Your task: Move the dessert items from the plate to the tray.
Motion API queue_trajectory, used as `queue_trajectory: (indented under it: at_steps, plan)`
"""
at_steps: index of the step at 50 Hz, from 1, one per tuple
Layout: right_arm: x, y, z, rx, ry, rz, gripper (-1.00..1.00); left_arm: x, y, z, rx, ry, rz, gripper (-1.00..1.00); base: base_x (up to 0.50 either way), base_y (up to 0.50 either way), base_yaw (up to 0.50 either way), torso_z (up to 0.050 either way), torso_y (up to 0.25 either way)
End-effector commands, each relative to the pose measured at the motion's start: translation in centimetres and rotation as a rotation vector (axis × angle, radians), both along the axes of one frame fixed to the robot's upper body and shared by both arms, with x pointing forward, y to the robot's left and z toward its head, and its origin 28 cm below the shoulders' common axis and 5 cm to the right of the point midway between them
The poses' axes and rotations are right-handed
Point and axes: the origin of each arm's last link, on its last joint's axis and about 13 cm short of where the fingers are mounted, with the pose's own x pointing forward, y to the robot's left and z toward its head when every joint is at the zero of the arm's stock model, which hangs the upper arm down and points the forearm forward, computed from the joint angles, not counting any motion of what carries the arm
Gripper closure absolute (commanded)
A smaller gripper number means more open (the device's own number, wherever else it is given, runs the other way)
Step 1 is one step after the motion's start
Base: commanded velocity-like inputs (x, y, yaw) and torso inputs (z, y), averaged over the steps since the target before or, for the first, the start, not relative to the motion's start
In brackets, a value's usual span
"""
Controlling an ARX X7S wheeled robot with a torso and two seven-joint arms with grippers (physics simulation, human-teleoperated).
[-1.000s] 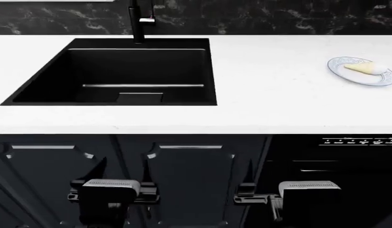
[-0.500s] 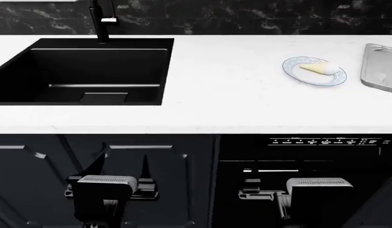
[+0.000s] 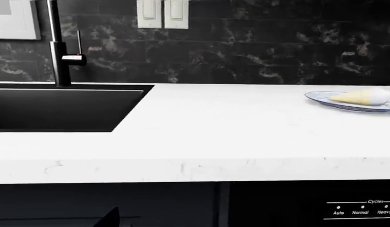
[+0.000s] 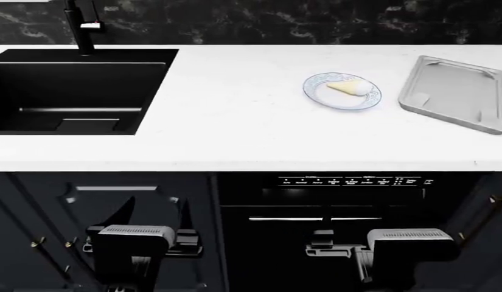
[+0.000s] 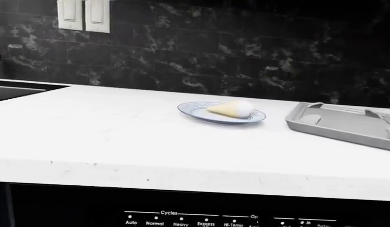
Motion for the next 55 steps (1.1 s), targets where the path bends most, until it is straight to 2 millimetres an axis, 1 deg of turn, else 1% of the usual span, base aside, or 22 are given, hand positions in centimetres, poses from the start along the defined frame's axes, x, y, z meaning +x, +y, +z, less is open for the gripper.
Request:
queue_trajectory:
  at_steps: [1, 35, 40, 43, 47, 52, 55]
  plan:
    - [-0.1, 0.0, 0.1, -0.002, -0.002, 0.0, -1.0, -0.1, 0.0, 0.1, -0.003, 0.0, -0.002, -1.0, 0.0, -0.5, 0.0, 0.05, 0.01]
    - [-0.1, 0.0, 0.3, -0.013, -0.013, -0.006, -1.0, -0.1, 0.1, 0.2, -0.004, -0.002, -0.006, -1.0, 0.0, -0.5, 0.0, 0.05, 0.011]
    - [-0.3, 0.1, 0.6, -0.016, -0.02, -0.007, -1.0, -0.3, 0.1, 0.4, 0.007, -0.013, 0.001, -1.0, 0.0, -0.5, 0.0, 0.05, 0.017]
    - [-0.4, 0.1, 1.0, -0.021, -0.028, -0.007, -1.0, -0.5, 0.3, 1.0, 0.014, -0.022, 0.003, -1.0, 0.0, -0.45, 0.0, 0.05, 0.017]
    - [-0.4, 0.1, 1.9, -0.021, -0.046, -0.007, -1.0, -0.5, 0.5, 2.3, 0.003, -0.032, -0.009, -1.0, 0.0, 0.0, 0.0, 0.019, 0.024]
    - [-0.6, -0.1, 4.1, -0.019, -0.06, -0.005, -1.0, -0.4, 1.0, 4.3, -0.002, -0.036, -0.018, -1.0, 0.0, 0.0, 0.0, 0.0, 0.0]
    - [-0.5, -0.3, 5.6, -0.017, -0.055, 0.002, -1.0, -0.4, 1.1, 5.9, 0.0, -0.036, -0.025, -1.0, 0.0, 0.0, 0.0, 0.0, 0.0]
